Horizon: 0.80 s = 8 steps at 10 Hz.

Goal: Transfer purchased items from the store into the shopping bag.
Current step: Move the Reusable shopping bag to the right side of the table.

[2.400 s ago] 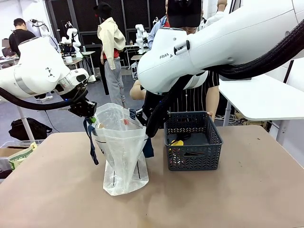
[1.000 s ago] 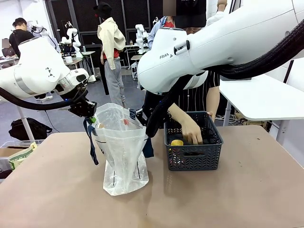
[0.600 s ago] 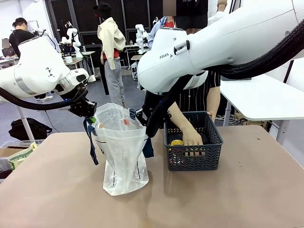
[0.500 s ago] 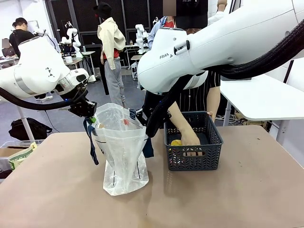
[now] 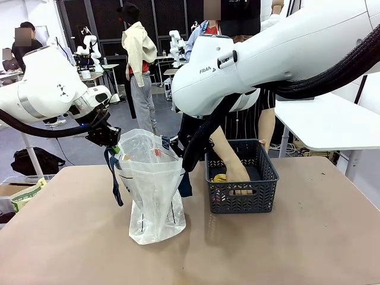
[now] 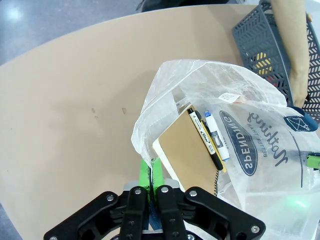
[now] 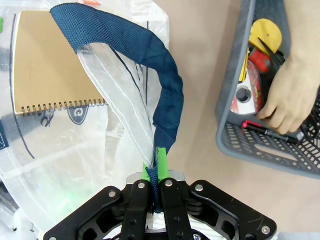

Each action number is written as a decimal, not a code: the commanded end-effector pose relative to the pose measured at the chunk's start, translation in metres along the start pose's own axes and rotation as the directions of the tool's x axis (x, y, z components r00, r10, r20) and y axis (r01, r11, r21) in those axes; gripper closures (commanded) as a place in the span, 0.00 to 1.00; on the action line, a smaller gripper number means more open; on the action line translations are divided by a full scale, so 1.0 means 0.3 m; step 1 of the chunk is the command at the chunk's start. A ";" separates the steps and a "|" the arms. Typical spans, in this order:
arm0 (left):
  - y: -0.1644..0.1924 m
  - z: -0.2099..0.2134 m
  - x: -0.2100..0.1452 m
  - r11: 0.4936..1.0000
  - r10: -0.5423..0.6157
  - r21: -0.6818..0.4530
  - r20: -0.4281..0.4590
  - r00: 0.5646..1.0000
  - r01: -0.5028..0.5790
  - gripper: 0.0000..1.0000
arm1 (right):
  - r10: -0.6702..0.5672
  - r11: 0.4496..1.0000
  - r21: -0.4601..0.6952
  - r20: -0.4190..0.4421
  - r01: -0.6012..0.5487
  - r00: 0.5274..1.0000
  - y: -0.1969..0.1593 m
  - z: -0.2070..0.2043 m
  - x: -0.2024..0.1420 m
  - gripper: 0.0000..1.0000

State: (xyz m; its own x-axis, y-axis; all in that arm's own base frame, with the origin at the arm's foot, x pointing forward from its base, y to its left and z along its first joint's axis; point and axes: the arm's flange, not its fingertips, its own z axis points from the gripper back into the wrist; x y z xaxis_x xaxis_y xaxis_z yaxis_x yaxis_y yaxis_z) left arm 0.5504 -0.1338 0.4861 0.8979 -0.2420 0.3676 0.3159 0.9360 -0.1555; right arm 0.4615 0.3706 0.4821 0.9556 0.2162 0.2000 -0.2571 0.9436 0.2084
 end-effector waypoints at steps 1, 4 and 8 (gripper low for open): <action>0.002 0.001 0.000 1.000 0.001 0.001 0.000 1.000 -0.001 1.00 | 0.004 1.000 0.000 0.001 -0.004 1.000 0.001 0.002 0.000 1.00; 0.002 0.001 0.000 1.000 0.001 0.001 0.000 1.000 -0.001 1.00 | 0.004 1.000 0.000 0.001 -0.004 1.000 0.001 0.002 0.000 1.00; 0.002 0.001 0.000 1.000 0.001 0.001 0.000 1.000 -0.001 1.00 | 0.004 1.000 0.000 0.001 -0.004 1.000 0.001 0.002 0.000 1.00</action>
State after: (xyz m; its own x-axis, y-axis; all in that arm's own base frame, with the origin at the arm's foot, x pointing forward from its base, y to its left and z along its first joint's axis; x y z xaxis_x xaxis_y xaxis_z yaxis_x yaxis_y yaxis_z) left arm 0.5504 -0.1338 0.4860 0.8980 -0.2420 0.3676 0.3159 0.9360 -0.1555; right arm 0.4615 0.3706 0.4821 0.9556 0.2162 0.2000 -0.2571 0.9436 0.2084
